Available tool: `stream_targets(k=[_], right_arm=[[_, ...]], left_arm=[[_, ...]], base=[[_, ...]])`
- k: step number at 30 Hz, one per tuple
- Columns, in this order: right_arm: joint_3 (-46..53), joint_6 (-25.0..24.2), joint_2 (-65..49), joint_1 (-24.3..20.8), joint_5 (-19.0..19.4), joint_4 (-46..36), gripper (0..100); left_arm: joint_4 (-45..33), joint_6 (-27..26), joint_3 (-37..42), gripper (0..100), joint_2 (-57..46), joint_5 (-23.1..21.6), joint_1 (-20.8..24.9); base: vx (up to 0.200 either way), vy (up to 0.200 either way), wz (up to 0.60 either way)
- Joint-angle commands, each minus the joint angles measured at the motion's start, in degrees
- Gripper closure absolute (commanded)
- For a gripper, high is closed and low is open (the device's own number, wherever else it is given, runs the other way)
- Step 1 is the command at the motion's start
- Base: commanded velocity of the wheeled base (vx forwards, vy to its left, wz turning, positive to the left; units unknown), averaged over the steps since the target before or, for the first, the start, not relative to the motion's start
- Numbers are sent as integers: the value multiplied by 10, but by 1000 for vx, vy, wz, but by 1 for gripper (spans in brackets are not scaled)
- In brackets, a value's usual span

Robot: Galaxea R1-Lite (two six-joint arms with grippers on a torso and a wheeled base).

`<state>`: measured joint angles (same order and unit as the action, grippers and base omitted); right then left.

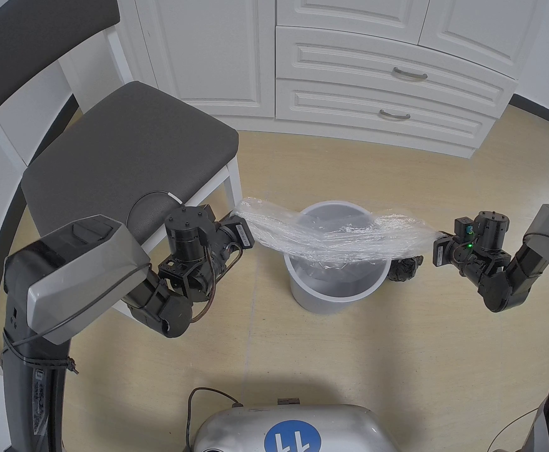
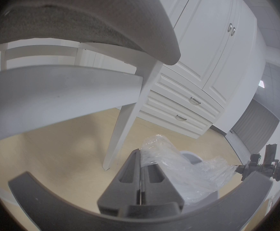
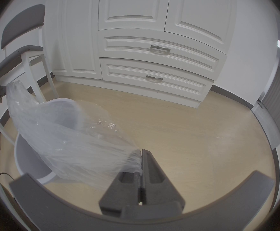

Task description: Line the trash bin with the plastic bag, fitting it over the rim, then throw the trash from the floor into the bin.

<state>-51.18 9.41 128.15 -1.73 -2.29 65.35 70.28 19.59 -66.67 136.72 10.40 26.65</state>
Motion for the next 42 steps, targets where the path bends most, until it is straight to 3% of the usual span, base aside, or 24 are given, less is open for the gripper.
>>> stream_targets(k=[1, 8, 12, 15, 23, 30, 42], right_arm=[[-10, -1, 11, 3, 2, -1, 100], [16, 18, -4, 27, 19, -11, 100], [42, 61, -15, 42, 48, -30, 100], [57, 83, -18, 48, 63, -28, 100], [115, 192, -34, 83, 154, -27, 100], [136, 243, -30, 88, 160, -30, 100], [136, 250, -2, 62, 155, -27, 100]], left_arm=[[1, 4, -23, 100, 29, 1, 2], [-52, 4, 31, 100, -7, -13, -4], [-129, 4, 82, 100, -56, -78, -5], [-146, 4, 102, 100, -69, -101, -5], [-167, -13, 144, 100, -88, -147, -8], [-265, -47, 152, 100, -113, -169, -11], [-264, -48, 132, 100, -87, -162, -11]], base=[[0, 0, 0], [0, 0, 0], [0, 0, 0], [0, 0, 0], [0, 0, 0], [0, 0, 0], [0, 0, 0]])
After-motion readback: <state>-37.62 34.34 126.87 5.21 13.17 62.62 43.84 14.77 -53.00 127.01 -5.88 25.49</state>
